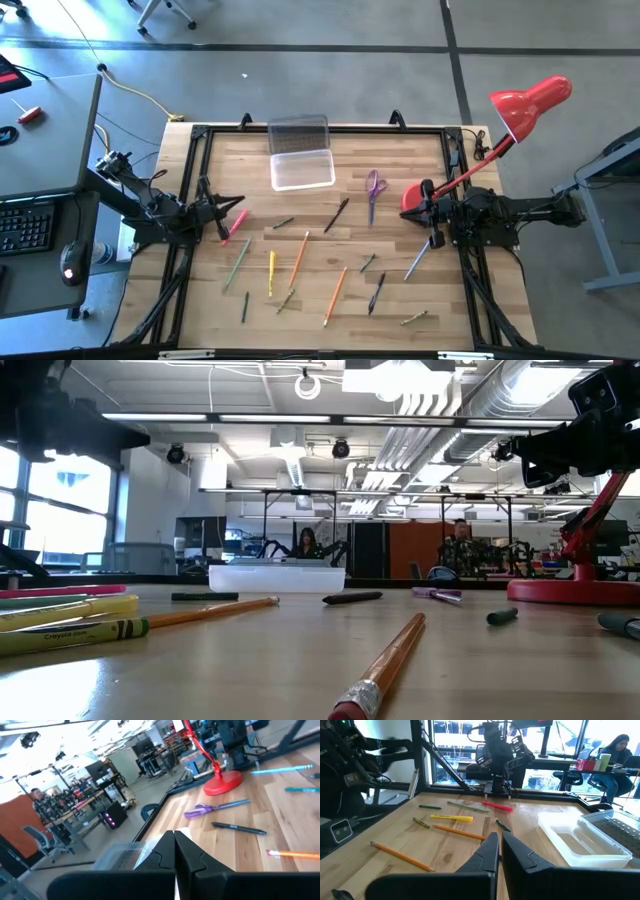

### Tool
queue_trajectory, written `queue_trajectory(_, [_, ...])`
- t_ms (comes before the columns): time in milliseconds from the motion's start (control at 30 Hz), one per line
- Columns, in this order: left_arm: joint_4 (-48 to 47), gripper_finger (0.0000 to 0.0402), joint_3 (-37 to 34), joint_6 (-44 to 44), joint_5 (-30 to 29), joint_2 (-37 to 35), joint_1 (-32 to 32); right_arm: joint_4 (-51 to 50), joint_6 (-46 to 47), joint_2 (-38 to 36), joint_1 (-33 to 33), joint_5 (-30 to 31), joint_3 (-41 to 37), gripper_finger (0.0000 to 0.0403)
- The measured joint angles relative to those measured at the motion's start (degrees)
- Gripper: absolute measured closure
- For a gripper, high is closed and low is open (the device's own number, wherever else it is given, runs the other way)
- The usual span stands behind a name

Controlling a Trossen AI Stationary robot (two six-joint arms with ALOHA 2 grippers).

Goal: Pick & place school supplies into a supply box
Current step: Put the pink pen into the supplies box

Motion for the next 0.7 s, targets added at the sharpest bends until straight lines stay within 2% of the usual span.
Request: queue_trajectory(700, [-0.03,0.0376,0.00,3.18,0.67,0.00,0.00,0.00,0.00,-0.01,0.01,0.02,0.00,0.0402])
